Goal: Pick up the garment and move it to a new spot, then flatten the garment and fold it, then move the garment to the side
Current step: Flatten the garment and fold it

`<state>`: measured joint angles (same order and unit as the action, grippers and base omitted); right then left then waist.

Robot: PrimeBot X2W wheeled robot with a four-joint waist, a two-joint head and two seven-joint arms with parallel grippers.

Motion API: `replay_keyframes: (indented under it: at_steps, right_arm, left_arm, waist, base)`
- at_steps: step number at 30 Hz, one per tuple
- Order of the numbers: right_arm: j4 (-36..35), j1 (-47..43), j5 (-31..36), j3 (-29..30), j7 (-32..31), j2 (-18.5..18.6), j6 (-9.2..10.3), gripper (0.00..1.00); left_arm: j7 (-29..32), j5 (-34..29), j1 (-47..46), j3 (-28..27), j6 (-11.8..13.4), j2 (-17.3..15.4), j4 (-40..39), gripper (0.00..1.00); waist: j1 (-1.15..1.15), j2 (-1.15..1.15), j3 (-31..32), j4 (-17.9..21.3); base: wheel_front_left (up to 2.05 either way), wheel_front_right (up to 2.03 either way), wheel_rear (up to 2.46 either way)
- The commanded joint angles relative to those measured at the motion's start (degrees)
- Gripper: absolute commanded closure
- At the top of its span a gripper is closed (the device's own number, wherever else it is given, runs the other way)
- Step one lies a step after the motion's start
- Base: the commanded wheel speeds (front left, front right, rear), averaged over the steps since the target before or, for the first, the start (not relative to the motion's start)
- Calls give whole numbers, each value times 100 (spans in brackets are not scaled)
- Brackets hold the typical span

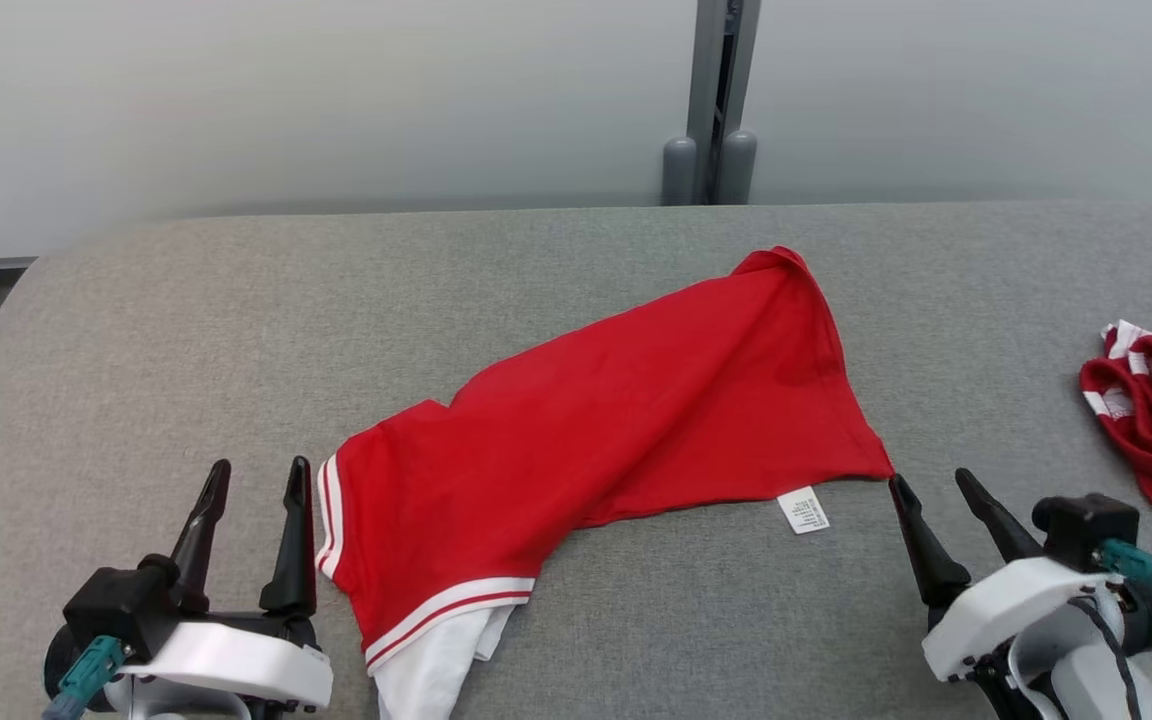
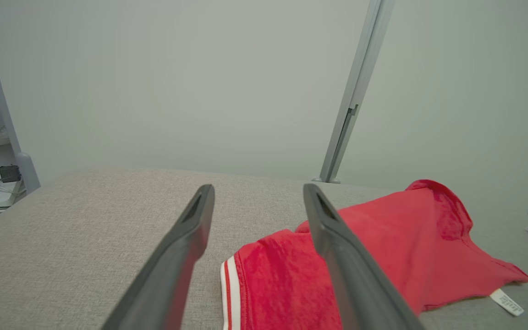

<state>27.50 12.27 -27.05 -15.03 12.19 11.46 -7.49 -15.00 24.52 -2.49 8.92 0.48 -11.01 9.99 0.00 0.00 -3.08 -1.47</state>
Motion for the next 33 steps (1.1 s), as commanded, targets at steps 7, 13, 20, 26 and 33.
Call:
replay_keyframes:
  at_steps: [7,13,20,26,33]
  right_arm:
    - [1519,1104,-118,68,-806,2,-1,0]
    - [2743,1780,-238,174,-1299,-52,-1,0]
    - [3507,2199,-366,69,-1573,-125,0,51]
    - [3781,2388,-540,-100,-1629,-175,0,100]
    - [3584,2255,-768,-340,-1702,-210,0,100]
  left_arm:
    - [-23,-36,-183,109,-110,61,78,0]
    - [-23,-41,-278,183,-142,98,143,0]
    - [-23,-42,-319,164,-149,99,182,0]
    - [-23,-42,-328,144,-153,89,229,0]
    - [-23,-28,-216,110,-149,72,257,0]
  waist:
    - [0,0,-149,-406]
    - [0,0,-208,-671]
    - [0,0,-269,-784]
    - [0,0,-238,-720]
    - [0,0,-118,-554]
  base:
    - [0,0,0]
    - [0,0,0]
    - [0,0,0]
    - [0,0,0]
    - [0,0,0]
